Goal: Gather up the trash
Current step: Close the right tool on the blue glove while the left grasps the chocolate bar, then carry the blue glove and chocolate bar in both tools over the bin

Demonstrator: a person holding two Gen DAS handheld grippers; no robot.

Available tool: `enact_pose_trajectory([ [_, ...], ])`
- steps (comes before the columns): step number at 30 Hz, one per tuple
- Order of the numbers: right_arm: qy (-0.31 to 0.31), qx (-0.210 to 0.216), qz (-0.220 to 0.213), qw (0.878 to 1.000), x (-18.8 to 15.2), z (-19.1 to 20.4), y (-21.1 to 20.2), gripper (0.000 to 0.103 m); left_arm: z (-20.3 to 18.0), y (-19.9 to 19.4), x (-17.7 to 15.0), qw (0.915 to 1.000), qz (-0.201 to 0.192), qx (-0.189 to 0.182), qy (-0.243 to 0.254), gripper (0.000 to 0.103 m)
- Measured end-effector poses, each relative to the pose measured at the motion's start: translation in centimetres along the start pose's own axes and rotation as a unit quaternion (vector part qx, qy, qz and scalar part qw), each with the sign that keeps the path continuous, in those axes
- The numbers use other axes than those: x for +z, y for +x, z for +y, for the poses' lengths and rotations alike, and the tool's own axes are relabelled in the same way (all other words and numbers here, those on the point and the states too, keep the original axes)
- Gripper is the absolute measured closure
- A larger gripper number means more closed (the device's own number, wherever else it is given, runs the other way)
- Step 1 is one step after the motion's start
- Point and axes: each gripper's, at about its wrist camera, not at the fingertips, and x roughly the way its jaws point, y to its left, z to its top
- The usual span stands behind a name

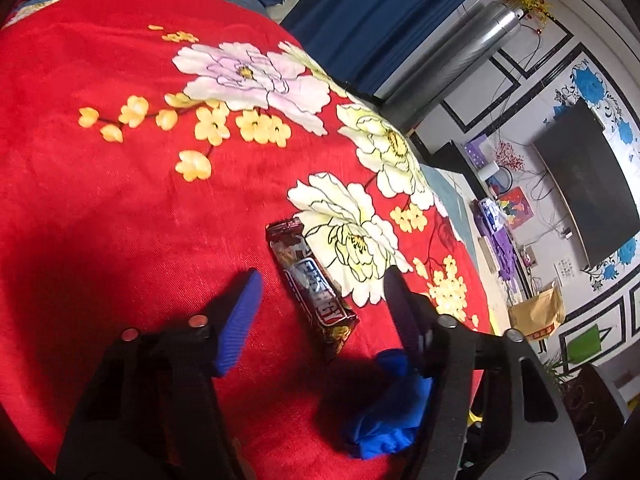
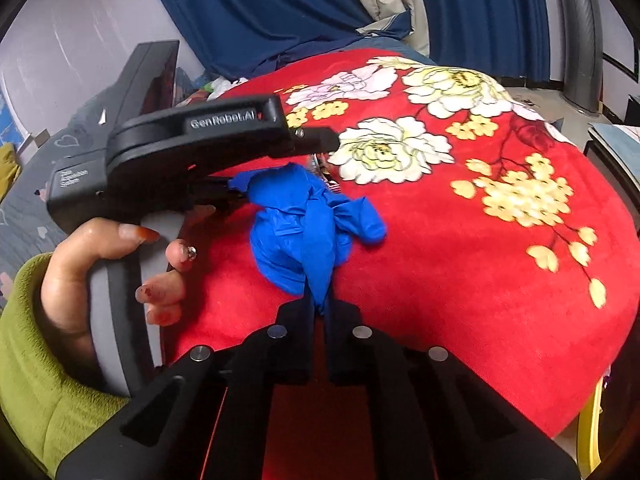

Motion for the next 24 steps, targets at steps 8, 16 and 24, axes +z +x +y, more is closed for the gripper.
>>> enact_pose_trajectory([
  [8, 0.033, -0.017, -0.017, 0.999, -1.0, -2.5, -2.6, 0.1, 0.8, 0.7, -0.4, 0.9998, 0.015, -0.011, -0.01, 0.084],
  [16, 0.084, -0.042, -0.061, 0.994, -1.3, -6.5, -6.6, 0.1, -0.9, -0.2, -0.9, 0.9996, -0.002, -0.014, 0.024, 0.094],
  [24, 0.101, -0.063, -0.105, 0.987, -0.9, -8.4, -10.0, 0.1, -5.2, -1.4, -1.8, 0.996, -0.021, -0.026, 0.083, 0.095],
])
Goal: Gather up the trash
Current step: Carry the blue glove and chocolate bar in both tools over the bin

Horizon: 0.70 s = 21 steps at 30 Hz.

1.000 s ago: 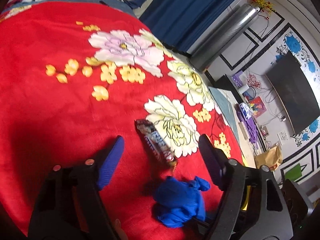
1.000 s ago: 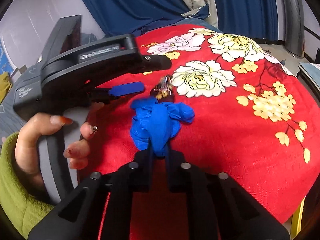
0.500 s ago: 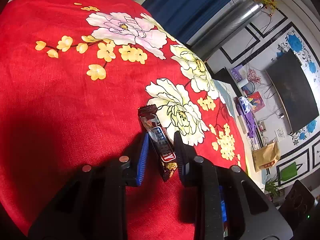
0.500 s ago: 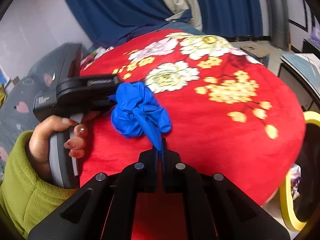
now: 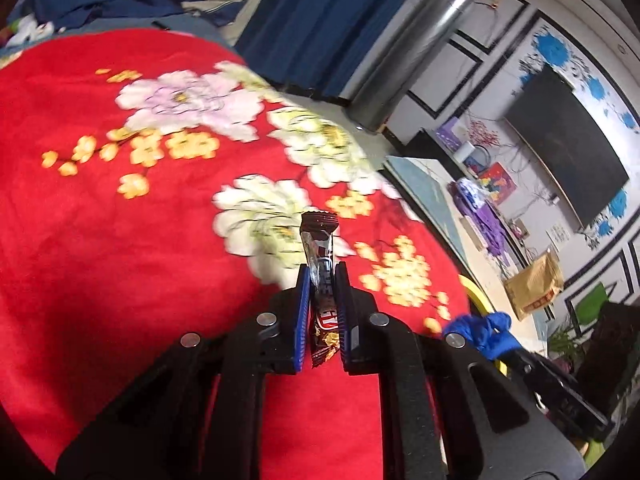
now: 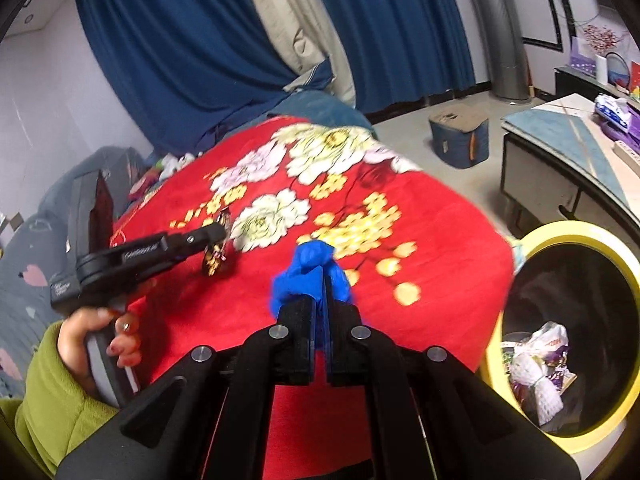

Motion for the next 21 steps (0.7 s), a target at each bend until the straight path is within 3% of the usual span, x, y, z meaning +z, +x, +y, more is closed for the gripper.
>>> enact_pose_trajectory([
  [21, 0.046, -0.058, -0.08, 0.994, 1.5, -5.8, -6.6, 0.1, -10.3, 0.2, -2.6, 0.9925, 0.009, -0.07, 0.1, 0.096],
])
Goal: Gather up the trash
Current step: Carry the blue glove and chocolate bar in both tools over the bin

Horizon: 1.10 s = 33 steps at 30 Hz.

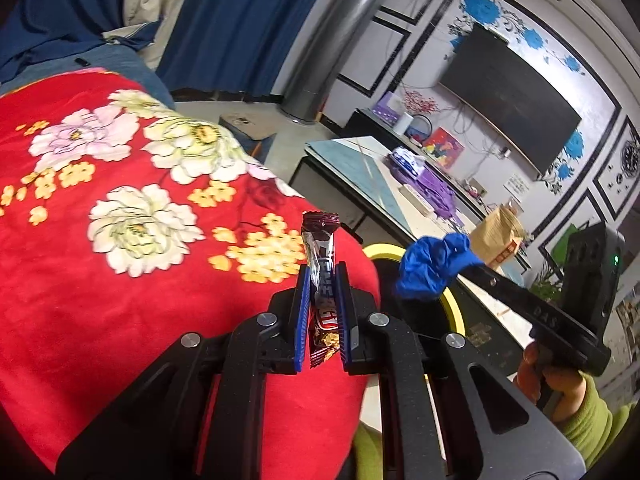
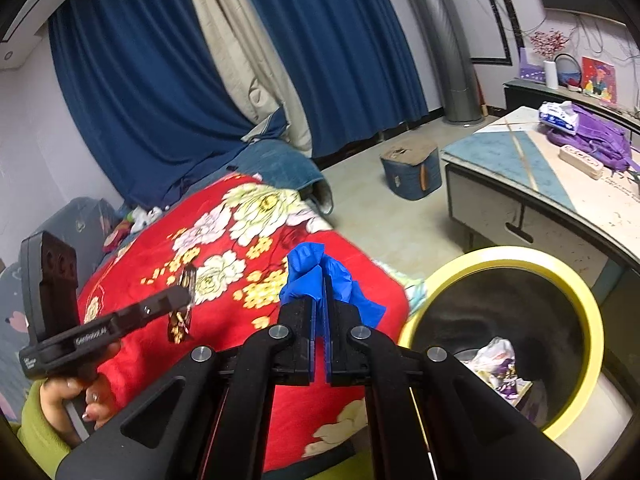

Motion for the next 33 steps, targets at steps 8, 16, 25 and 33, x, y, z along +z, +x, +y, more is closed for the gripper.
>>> enact_pose_trajectory([
  [8, 0.011, -0.029, -0.028, 0.999, 0.5, -2.4, -1.8, 0.1, -3.7, 1.1, -0.7, 0.9991, 0.009, -0.014, 0.039, 0.095],
  [16, 0.025, -0.055, -0.048, 0.997, 0.6, -4.8, -3.5, 0.1, -7.7, 2.7, -1.6, 0.996, 0.023, -0.029, 0.082, 0.096],
  [25, 0.052, -0.09, -0.071, 0.992, 0.4, -8.6, -5.6, 0.1, -11.4, 5.4, -2.6, 0.991, 0.04, -0.046, 0.12, 0.095],
  [33, 0.088, -0.114, -0.077, 0.987, 0.0, -12.1, -6.7, 0.1, -13.7, 8.0, -3.6, 0.9863, 0.06, -0.056, 0.143, 0.095],
])
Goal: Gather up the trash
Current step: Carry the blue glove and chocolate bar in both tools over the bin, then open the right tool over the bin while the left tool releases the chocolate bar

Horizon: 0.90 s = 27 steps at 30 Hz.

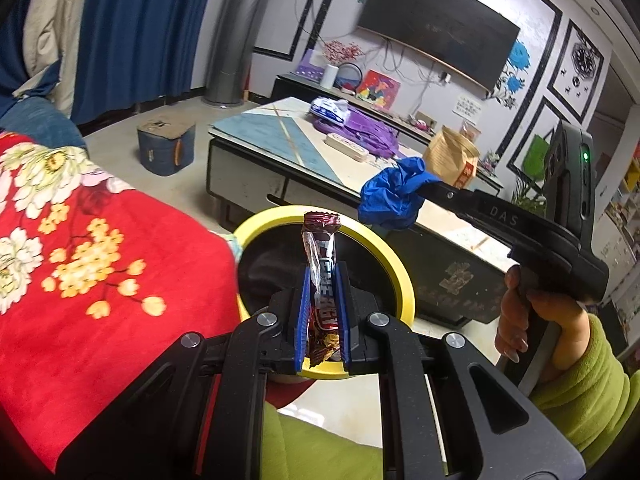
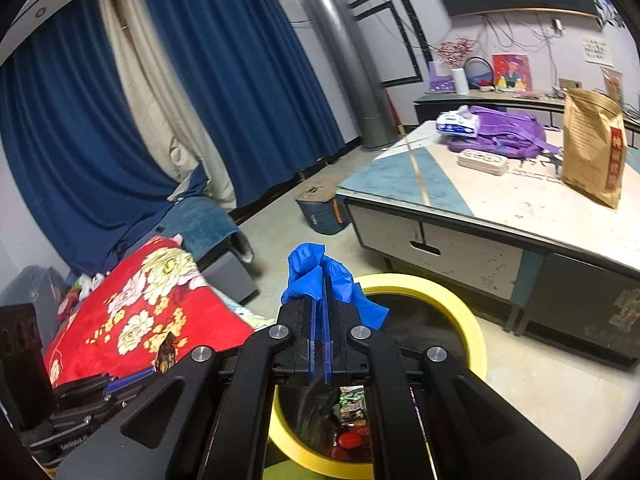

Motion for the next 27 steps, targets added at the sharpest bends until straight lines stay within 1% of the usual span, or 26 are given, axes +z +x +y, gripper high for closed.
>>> enact_pose_trajectory([
  [5, 0.021, -0.01, 0.004, 1.0, -0.1, -2.0, 0.1, 0.1, -1.2, 1.8, -0.2, 0.9997, 0.014, -0.004, 0.019, 0.095],
  [10, 0.029, -0.013, 0.023, 0.999, -0.3, -3.3, 0.9, 0.1, -1.8, 3.9, -0.3, 0.9989, 0.033, -0.006, 0.032, 0.095],
  [23, 0.048, -0.012, 0.059, 0.997, -1.2, -4.7, 3.1, 0.099, -1.8, 7.9, -0.9, 0.9966, 0.068, -0.007, 0.046, 0.094],
  [24, 0.05, -0.012, 0.061, 0.997, -1.3, -4.7, 3.3, 0.099, -1.8, 8.1, -1.0, 0.9965, 0.07, -0.007, 0.046, 0.094],
  [27, 0.055, -0.011, 0.065, 0.996, -1.4, -4.9, 3.6, 0.092, -1.6, 8.7, -1.0, 0.996, 0.075, -0.002, 0.047, 0.094],
])
